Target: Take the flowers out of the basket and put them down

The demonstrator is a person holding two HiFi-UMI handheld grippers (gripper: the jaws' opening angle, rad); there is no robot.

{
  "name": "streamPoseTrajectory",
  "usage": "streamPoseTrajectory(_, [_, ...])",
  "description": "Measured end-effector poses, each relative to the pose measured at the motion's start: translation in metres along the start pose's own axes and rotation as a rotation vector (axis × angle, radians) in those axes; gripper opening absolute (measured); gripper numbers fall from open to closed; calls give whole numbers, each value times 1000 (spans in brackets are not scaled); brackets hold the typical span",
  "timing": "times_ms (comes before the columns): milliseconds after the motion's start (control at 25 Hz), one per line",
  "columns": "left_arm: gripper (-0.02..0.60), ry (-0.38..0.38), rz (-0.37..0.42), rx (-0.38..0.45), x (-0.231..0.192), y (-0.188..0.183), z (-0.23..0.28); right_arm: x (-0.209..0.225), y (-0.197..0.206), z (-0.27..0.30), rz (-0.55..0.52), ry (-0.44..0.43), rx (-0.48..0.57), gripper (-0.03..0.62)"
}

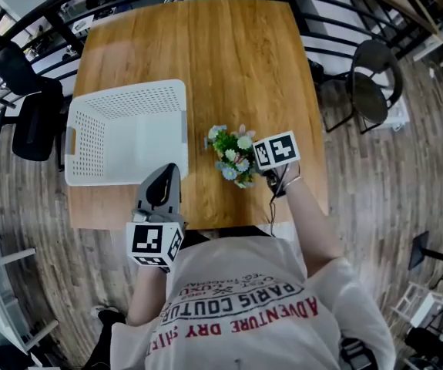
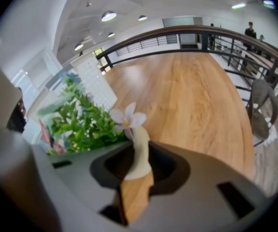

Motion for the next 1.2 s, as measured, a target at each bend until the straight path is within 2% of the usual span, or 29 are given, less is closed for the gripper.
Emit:
streamPoseTrajectory(80, [26,3,0,0,-2,-2,0,-2,-3,-6,-14,43,15,115])
streamPoseTrajectory(240, [26,19,6,13,-4,-8,-1,-6,-9,-25,-10,54,46,109])
streamPoseTrajectory(520, [26,48,25,45,-16,-26,0,-31,-35,-83,-68,140,171,61])
streamPoseTrajectory(640, [26,63,44,64,-25,-39,-1,-49,-50,-115,-99,182,295,40])
streamPoseTrajectory(1040, [26,63,82,114,-76,-70,-13,-137,-75,-173,-198,85,741,29])
streamPoseTrajectory(1200, [26,54,81,128,-96,-72,-20,-166,-75,-176,-238,108,868,29])
Point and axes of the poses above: the fingertips, and each gripper's own axes: z forward along the fingers, x to its right, y out of its underside, the point moved 7 cm from there along -z, backward along the fingers, and after that the axes turned 10 degrees about -x, right-handed, at the moved point
